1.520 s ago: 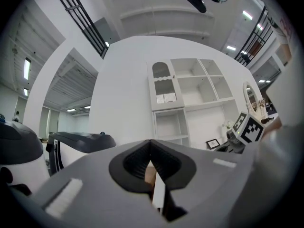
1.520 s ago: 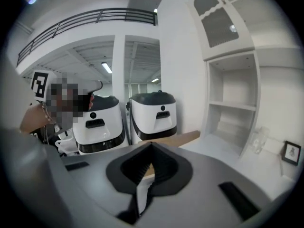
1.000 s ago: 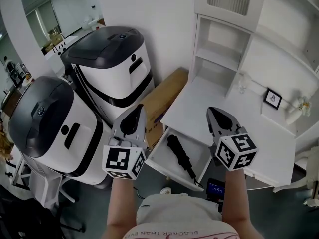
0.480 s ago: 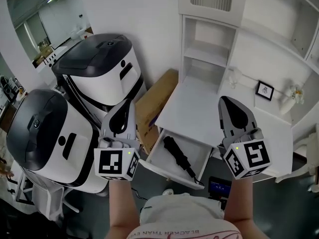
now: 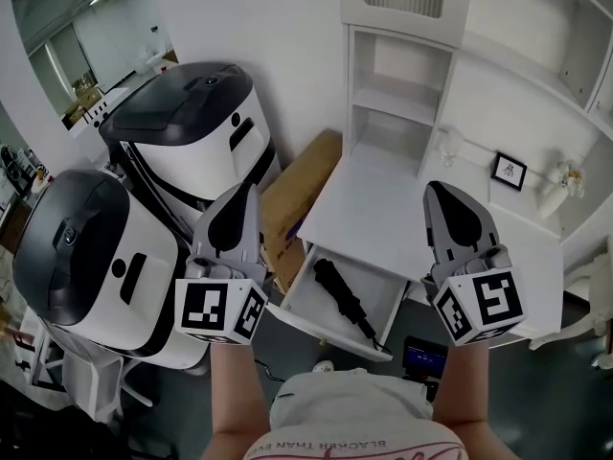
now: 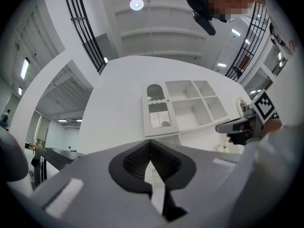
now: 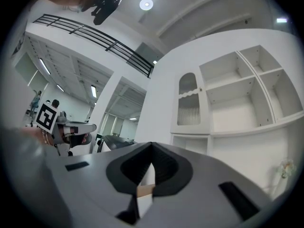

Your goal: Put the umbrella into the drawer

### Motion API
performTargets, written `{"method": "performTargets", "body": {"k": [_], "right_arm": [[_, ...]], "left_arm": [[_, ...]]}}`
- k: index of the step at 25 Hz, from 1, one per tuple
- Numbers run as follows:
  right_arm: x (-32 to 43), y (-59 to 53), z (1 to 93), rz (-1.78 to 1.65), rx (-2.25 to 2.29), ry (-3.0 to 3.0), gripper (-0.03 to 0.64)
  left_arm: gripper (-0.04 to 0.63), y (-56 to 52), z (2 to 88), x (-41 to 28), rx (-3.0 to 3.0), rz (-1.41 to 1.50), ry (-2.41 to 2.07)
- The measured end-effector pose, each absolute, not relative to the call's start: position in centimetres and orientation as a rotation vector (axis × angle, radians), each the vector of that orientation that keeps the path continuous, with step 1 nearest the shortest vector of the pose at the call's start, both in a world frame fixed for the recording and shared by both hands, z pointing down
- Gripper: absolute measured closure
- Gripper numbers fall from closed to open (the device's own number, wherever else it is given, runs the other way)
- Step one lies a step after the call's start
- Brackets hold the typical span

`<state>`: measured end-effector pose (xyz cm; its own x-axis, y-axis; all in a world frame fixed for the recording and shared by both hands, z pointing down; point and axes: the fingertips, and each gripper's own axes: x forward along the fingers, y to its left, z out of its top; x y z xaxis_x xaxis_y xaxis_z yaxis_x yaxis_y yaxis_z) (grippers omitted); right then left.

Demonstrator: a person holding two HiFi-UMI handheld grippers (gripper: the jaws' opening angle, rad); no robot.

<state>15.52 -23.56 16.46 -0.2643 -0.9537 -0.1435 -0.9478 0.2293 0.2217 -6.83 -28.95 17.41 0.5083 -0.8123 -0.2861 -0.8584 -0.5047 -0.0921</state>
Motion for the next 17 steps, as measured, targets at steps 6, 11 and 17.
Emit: {"method": "performTargets", "body": {"k": [6, 11, 17], "right_arm": [[15.71, -23.67, 16.35, -0.451, 1.897, -2.425, 0.611], [15.49, -24.02, 16.49, -0.464, 1.878, -2.418, 0.611], [15.39, -24.50, 16.63, -0.454, 1.867, -2.422, 0.611]], "left_arm": [[0.588, -28.86, 17.23, -6.66, -2.525, 0.291, 1.415], [0.588, -29.01, 17.26, -6.70, -2.517, 0.292, 1.424], [0.588, -29.35, 16.86, -7.11, -2.495, 0.311, 1.446]]}}
